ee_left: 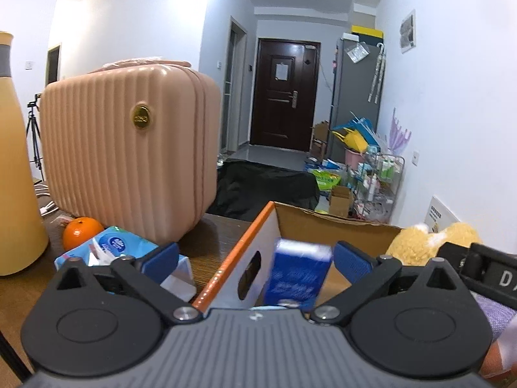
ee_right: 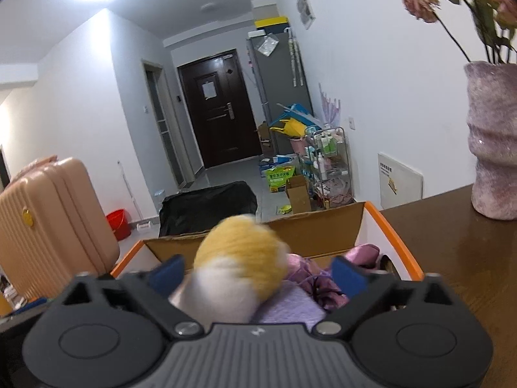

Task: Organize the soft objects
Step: 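Open both grippers to drop the plush and tissue pack into the box, then withdraw both grippers from the box toward the pink fuzzy item on the table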

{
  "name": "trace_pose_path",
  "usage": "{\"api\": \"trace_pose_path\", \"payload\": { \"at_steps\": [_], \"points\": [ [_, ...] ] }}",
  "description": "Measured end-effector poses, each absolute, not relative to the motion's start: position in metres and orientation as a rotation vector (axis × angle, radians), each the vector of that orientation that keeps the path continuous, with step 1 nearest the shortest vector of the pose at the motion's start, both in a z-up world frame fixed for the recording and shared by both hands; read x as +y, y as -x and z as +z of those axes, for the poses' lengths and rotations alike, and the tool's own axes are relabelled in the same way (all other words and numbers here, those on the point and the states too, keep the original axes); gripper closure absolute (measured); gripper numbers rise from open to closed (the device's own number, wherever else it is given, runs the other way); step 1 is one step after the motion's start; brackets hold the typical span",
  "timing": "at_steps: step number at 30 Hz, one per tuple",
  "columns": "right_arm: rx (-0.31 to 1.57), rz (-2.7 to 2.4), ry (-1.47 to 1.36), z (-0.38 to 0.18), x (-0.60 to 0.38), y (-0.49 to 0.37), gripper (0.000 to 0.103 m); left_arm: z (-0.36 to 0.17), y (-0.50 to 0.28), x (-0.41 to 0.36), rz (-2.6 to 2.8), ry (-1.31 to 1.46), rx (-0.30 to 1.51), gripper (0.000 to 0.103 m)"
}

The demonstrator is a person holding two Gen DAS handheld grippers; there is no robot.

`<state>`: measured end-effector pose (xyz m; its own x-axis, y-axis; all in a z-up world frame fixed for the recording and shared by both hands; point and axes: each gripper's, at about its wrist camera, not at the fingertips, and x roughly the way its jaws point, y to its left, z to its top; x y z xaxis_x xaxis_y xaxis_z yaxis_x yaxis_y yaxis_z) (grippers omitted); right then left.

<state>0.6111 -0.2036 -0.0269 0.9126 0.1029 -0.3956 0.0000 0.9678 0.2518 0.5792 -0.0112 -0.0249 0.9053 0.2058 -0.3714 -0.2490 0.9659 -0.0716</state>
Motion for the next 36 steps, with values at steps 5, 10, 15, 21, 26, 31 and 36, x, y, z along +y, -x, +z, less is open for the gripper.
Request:
{"api": "trace_pose_path", "payload": {
  "at_steps": [5,10,15,21,26,31,36],
  "points": [
    [0.414,0.060,-0.251,-0.028,-0.203,-0.610,0.000,-0.023,-0.577,-0.010,0.231,0.125,0.358,0.000],
    [0.401,0.060,-0.230,-0.026,-0.199,-0.605,0.000,-0.023,-0.575,-0.008,0.231,0.138,0.363,0.000],
    [0.391,0.057,-0.215,-0.026,-0.198,-0.599,0.000,-0.023,-0.570,-0.004,0.233,0.152,0.362,0.000],
    [0.376,0.054,-0.186,-0.022,-0.196,-0.586,0.000,-0.022,-0.559,0.002,0.236,0.154,0.357,0.000],
    [0.370,0.057,-0.157,-0.020,-0.195,-0.573,0.000,-0.021,-0.547,0.005,0.235,0.152,0.352,0.000],
    [0.371,0.055,-0.118,-0.018,-0.192,-0.558,0.000,-0.022,-0.540,0.008,0.232,0.153,0.354,0.000],
    [0.369,0.054,-0.086,-0.018,-0.192,-0.540,0.000,-0.025,-0.521,0.011,0.232,0.143,0.355,0.000]
  ]
}}
